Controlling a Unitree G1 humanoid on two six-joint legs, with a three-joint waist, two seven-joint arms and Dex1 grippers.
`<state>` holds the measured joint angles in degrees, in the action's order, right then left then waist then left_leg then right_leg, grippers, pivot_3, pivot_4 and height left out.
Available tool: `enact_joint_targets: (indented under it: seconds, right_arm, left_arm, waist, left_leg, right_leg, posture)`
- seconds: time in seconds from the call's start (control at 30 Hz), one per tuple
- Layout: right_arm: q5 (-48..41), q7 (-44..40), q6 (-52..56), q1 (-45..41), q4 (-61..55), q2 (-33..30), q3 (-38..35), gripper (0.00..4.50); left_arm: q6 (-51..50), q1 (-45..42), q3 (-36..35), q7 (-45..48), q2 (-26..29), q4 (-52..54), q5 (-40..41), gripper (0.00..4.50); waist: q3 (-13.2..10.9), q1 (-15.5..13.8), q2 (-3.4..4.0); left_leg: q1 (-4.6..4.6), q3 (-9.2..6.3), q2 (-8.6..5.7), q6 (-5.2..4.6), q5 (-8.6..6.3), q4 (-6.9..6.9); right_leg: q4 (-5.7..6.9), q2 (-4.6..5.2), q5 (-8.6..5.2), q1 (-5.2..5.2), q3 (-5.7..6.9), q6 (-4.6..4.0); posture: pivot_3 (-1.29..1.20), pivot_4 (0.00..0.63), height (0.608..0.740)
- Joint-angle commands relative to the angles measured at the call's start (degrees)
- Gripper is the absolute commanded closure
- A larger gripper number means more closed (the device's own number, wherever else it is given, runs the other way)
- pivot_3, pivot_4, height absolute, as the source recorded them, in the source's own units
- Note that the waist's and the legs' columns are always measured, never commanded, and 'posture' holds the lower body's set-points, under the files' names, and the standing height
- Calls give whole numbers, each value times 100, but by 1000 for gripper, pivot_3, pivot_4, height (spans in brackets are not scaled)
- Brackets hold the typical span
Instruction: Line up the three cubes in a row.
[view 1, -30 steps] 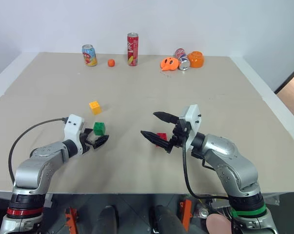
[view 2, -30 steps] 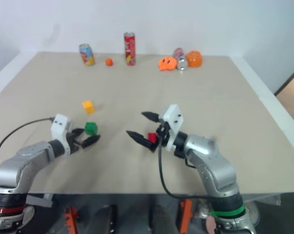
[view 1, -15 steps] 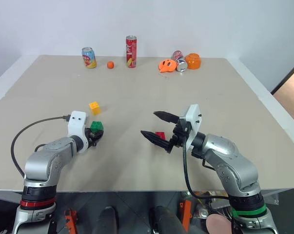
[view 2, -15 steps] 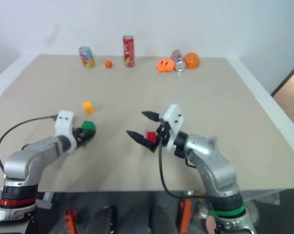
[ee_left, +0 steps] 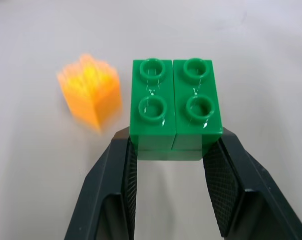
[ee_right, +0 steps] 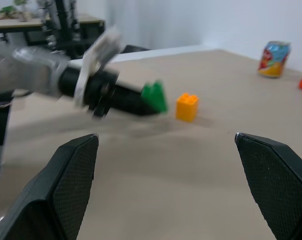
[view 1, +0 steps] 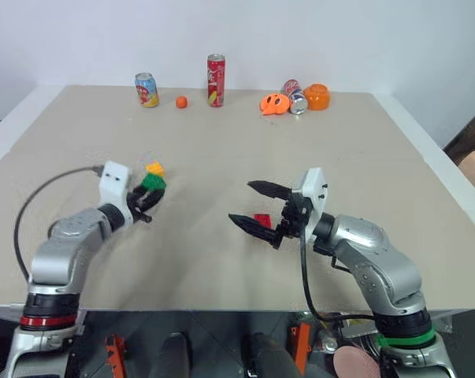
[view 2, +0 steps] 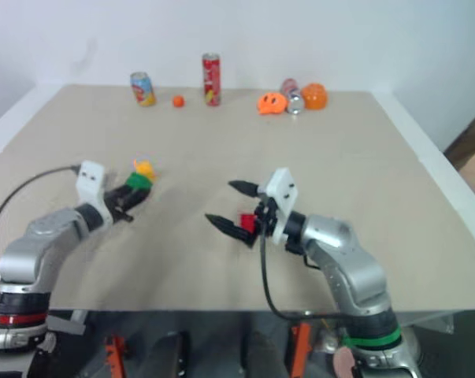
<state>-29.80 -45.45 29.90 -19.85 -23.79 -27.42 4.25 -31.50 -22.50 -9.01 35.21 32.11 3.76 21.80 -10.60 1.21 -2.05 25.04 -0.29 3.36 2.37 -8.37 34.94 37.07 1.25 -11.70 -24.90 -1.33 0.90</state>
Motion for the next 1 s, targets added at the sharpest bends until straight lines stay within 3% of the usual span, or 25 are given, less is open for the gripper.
enact_joint_targets:
  seconds: [0.03,0.3,0.53,0.77,1.0]
  right_arm:
    - [-456,-492,107,161,-387,-470,-391,0]
    - [-1625,-672,575,1007,-1336,-1278,-1308,0]
    - [-2705,-154,1001,2464,-2694,-1809,-2398,0]
    - [-2458,917,889,3293,-3154,-1601,-2518,0]
    - [-1493,1380,623,4118,-3039,-1431,-2741,0]
  left_arm:
    - [856,-215,-27,1213,341,-382,188,3186]
    - [1677,-767,646,3306,504,-1581,147,3186]
    - [2563,-1844,1738,4882,-139,-3045,-355,3186]
    - [4204,-2913,2320,5633,-871,-5160,-1195,3186]
    - [5338,-3649,2398,5347,-1102,-6661,-1934,3186]
  waist:
    - [0,-8,0]
    - [0,-16,0]
    - [-1,-61,-5]
    - [-4,-8,-10]
    - [-6,-11,-14]
  left_leg:
    - [4,2,0,-2,1,0]
    - [19,-3,-4,3,-18,-24]
    - [19,-11,-8,1,-20,-17]
    - [19,-9,-6,-2,-21,42]
    - [14,-7,-11,-5,-20,62]
  right_leg:
    - [0,1,0,-4,-1,1]
    - [0,-5,-26,-10,-3,38]
    - [1,-6,-37,-1,-2,35]
    - [1,-5,-35,16,-5,35]
    - [-1,9,-33,44,-2,36]
  posture:
    - [0,150,740]
    - [0,150,740]
    - [0,150,740]
    - [0,150,740]
    - [0,150,740]
